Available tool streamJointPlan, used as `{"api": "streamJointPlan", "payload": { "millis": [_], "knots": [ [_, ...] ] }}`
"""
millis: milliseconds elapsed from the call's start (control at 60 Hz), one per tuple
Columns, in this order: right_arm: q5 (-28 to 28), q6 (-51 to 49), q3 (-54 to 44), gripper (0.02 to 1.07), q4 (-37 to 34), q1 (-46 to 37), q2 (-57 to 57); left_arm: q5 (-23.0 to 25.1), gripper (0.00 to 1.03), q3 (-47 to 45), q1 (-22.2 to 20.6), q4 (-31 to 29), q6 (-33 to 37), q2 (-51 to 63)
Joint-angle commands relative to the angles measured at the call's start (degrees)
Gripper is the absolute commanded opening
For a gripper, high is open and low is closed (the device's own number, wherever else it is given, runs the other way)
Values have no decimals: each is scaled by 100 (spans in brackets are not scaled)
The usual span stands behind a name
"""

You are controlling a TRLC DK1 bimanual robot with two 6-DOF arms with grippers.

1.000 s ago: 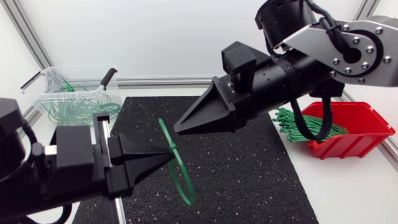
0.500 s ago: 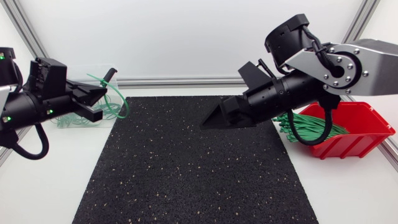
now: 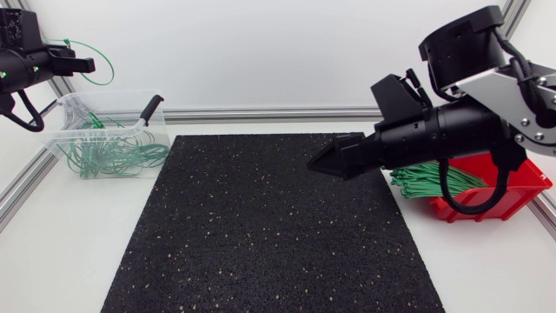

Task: Take a green cable tie from the red box, thread the tail through the head to close it, then place it in the transparent bin on the left.

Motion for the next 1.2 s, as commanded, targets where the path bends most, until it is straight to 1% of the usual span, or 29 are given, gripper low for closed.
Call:
{"api": "streamJointPlan", "payload": {
  "millis": [0, 117, 150, 167, 183, 217, 233, 250, 283, 333, 483, 617, 783, 1000, 1067, 1183],
  "knots": [
    [49, -132, -262, 103, -56, -48, -180, -189, 4, 350, 120, 56, -61, 549],
    [49, -141, -402, 103, -144, -48, -374, -295, 5, 640, 146, -269, -26, 1129],
    [49, -158, -446, 103, -179, -48, -444, -339, 9, 666, 138, -278, -26, 1244],
    [58, -158, -455, 103, -188, -48, -470, -356, 15, 684, 138, -322, -17, 1296],
    [66, -158, -481, 103, -197, -48, -497, -365, 24, 701, 129, -410, -17, 1358],
    [102, -167, -516, 103, -223, -48, -567, -356, 43, 754, 111, -638, -17, 1411],
    [102, -176, -534, 103, -250, -48, -602, -365, 51, 772, 94, -709, -17, 1428],
    [102, -176, -552, 103, -258, -48, -629, -365, 63, 798, 85, -814, -26, 1437],
    [119, -194, -578, 103, -311, -48, -699, -409, 77, 816, 67, -955, -26, 1446],
    [154, -273, -596, 103, -408, -74, -804, -488, 101, 781, 14, -1043, -44, 1419],
    [260, -501, -692, 103, -566, -426, -1121, -532, 100, 526, -126, -1280, -140, 857],
    [453, -668, -877, 103, -548, -874, -1499, -532, 100, -37, -240, -1324, -211, 83],
    [989, -870, -1343, 103, -188, -1296, -2105, -532, 100, -1056, -425, -1262, -290, -839],
    [1174, -1169, -1949, 103, 251, -1981, -2764, -532, 100, -2278, -724, -1087, -439, -2035],
    [1218, -1213, -2098, 103, 357, -2113, -2975, -523, 100, -2586, -759, -1060, -483, -2351],
    [1473, -1240, -2397, 103, 568, -2210, -3468, -532, 100, -3087, -829, -972, -492, -2843]
  ]
}}
